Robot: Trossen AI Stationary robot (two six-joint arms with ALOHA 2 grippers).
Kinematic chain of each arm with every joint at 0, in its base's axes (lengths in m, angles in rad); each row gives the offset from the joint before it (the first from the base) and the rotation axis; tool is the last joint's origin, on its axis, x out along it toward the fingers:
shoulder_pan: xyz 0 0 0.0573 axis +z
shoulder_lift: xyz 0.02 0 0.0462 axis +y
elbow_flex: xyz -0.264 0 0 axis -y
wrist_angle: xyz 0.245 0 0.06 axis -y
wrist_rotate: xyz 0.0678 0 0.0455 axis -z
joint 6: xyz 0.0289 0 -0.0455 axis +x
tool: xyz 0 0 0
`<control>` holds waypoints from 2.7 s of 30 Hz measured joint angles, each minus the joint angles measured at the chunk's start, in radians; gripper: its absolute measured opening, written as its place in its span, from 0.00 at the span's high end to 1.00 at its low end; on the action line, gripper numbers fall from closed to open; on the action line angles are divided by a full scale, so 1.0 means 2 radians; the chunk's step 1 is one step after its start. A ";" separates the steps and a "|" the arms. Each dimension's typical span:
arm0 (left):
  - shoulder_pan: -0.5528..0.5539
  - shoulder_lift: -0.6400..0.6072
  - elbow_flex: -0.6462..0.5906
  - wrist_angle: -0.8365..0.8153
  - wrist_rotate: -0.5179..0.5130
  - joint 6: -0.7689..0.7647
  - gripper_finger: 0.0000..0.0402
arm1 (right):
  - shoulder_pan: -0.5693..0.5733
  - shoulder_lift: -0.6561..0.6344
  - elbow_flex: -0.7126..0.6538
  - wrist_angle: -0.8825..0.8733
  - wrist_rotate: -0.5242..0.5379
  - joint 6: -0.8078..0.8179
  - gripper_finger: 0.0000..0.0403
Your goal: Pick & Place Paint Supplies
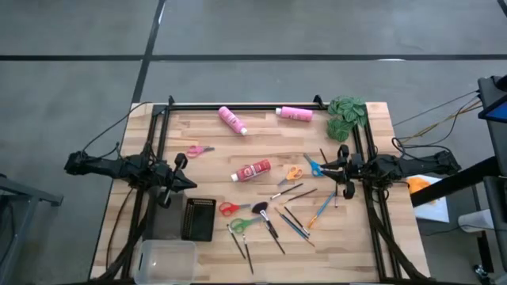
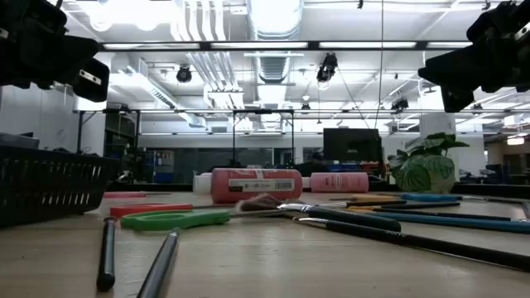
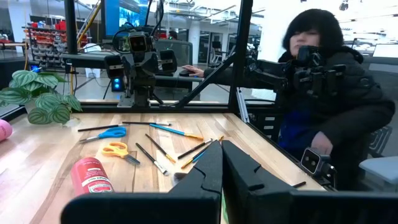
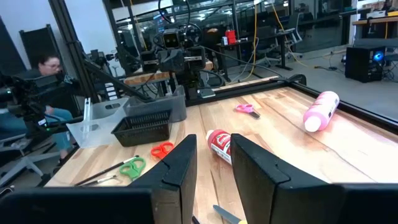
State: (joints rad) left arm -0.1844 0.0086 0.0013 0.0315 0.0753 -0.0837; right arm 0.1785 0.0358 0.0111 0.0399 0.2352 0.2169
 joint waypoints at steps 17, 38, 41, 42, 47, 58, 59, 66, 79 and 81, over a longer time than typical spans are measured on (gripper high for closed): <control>0.000 0.000 0.000 0.000 0.000 0.000 1.00 | 0.000 0.000 0.000 0.000 0.000 0.000 0.76; 0.000 0.002 0.003 -0.011 -0.001 -0.017 1.00 | 0.000 0.000 0.000 0.000 0.000 0.000 0.76; 0.000 0.006 0.022 -0.065 -0.002 -0.021 1.00 | 0.000 0.000 0.000 0.000 0.000 0.000 0.76; 0.000 0.008 0.023 -0.067 -0.002 -0.022 1.00 | 0.000 0.000 0.000 0.000 0.000 0.000 0.76; 0.000 0.008 0.022 -0.063 -0.002 -0.003 1.00 | 0.000 0.000 0.000 0.000 0.000 0.000 0.76; 0.000 0.008 0.019 -0.029 -0.023 0.120 1.00 | 0.000 0.000 0.000 0.000 0.000 0.000 0.76; 0.000 0.007 0.019 -0.003 -0.023 0.109 1.00 | 0.000 0.000 0.000 0.000 0.000 0.000 0.76; 0.000 0.009 0.051 0.110 -0.054 0.025 1.00 | 0.000 0.000 0.000 0.000 0.000 0.000 0.76; 0.000 0.210 0.225 -0.030 -0.064 -0.067 1.00 | 0.000 0.000 0.000 0.000 0.000 0.000 0.76; 0.000 0.264 0.249 -0.030 -0.066 -0.066 1.00 | 0.000 0.000 0.000 0.000 0.000 0.000 0.76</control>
State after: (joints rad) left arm -0.1844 0.5372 0.4992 -0.0276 -0.0564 -0.2161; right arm 0.1783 0.0360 0.0113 0.0399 0.2352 0.2169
